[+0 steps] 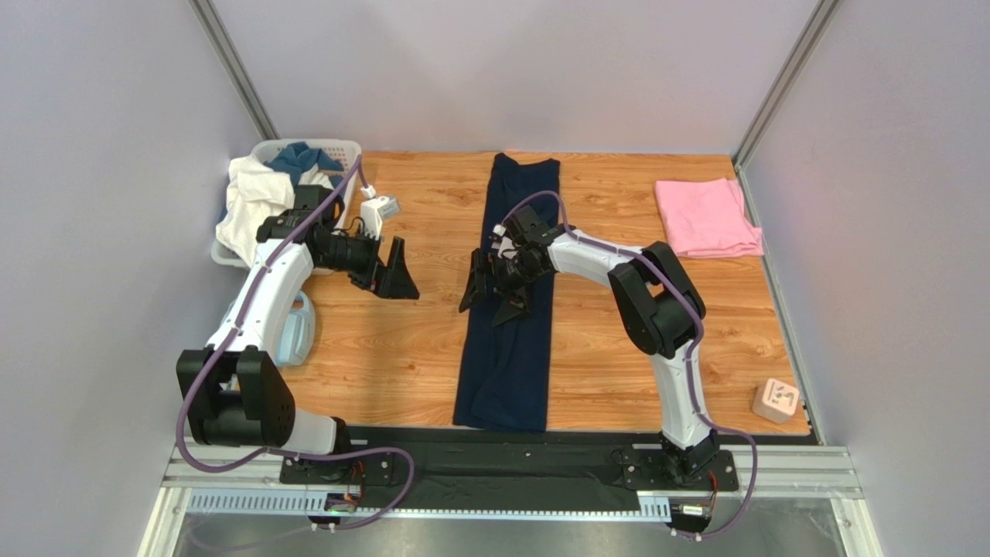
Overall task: Fold and stack the t-shirts
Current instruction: Rotate the tshirt 90 degrees, then grab the bottom of the folded rectangular tshirt with both arms
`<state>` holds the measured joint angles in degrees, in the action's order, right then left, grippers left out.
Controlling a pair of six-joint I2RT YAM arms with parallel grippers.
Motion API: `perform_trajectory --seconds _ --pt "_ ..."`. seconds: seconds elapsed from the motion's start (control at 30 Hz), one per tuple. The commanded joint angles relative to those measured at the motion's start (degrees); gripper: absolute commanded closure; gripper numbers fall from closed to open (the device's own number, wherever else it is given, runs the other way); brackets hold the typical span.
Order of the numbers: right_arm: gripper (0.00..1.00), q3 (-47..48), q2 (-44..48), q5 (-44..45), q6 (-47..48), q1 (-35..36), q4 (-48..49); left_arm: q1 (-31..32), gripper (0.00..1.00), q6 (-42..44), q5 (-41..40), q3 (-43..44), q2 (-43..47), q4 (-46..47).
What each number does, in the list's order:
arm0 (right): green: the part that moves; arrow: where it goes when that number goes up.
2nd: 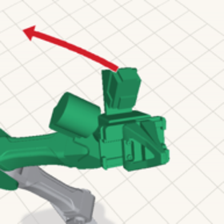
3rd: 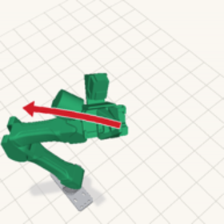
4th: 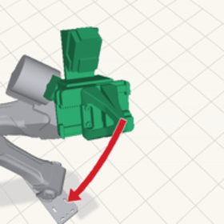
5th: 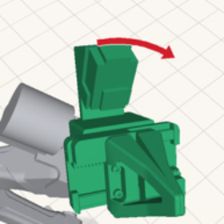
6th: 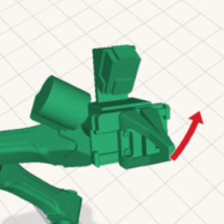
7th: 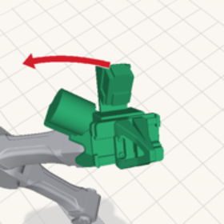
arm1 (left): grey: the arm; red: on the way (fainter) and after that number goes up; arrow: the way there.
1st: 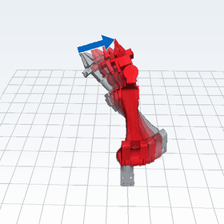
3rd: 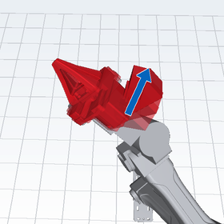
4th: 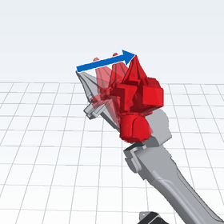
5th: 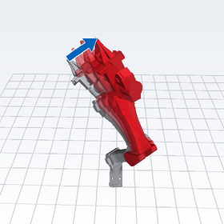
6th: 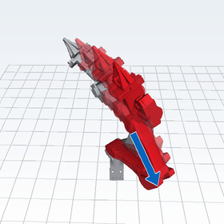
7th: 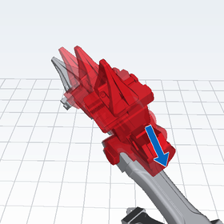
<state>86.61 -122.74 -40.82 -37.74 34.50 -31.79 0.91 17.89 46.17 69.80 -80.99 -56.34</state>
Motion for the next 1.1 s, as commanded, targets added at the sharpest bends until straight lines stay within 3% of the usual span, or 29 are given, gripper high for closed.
perform_trajectory --seconds 0.0,0.13,0.33,0.4,0.5,0.6,0.67,0.77,1.07 --pt "0.0 -1.71 -2.5 -5.48 -2.69 1.01 6.73 -0.47 0.0 1.89 0.41 -0.1 2.07 0.0" --pt "0.0 2.59 -1.64 -5.68 1.78 1.62 -0.27 -0.47 0.0 1.53 0.15 0.33 2.5 -0.09" --pt "0.0 0.68 14.26 -3.57 3.46 1.01 -6.09 -0.47 0.0 1.01 0.41 0.42 3.12 -0.62" --pt "0.0 -3.0 20.91 -2.87 3.11 1.09 -6.88 -0.47 0.0 1.09 1.54 0.25 3.38 -0.97" --pt "0.0 -15.99 28.23 -1.02 1.18 2.23 -3.64 -0.47 0.0 1.62 1.99 0.42 4.35 -2.46" --pt "0.0 -29.98 35.01 -2.33 -5.31 3.11 6.16 -0.47 0.0 2.24 1.82 -0.36 6.28 -3.17" --pt "0.0 -35.16 35.46 -4.26 -9.09 3.55 13.12 -0.47 0.0 2.24 1.64 -0.8 7.6 -3.34" --pt "0.0 -34.59 32.41 -5.84 -11.13 4.26 18.67 -0.47 0.0 1.8 1.82 -0.89 8.74 -3.69" --pt "0.0 -23.42 20.44 -8.23 -10.95 8.21 19.05 -0.47 0.0 2.85 -0.12 -2.47 11.03 -4.66"
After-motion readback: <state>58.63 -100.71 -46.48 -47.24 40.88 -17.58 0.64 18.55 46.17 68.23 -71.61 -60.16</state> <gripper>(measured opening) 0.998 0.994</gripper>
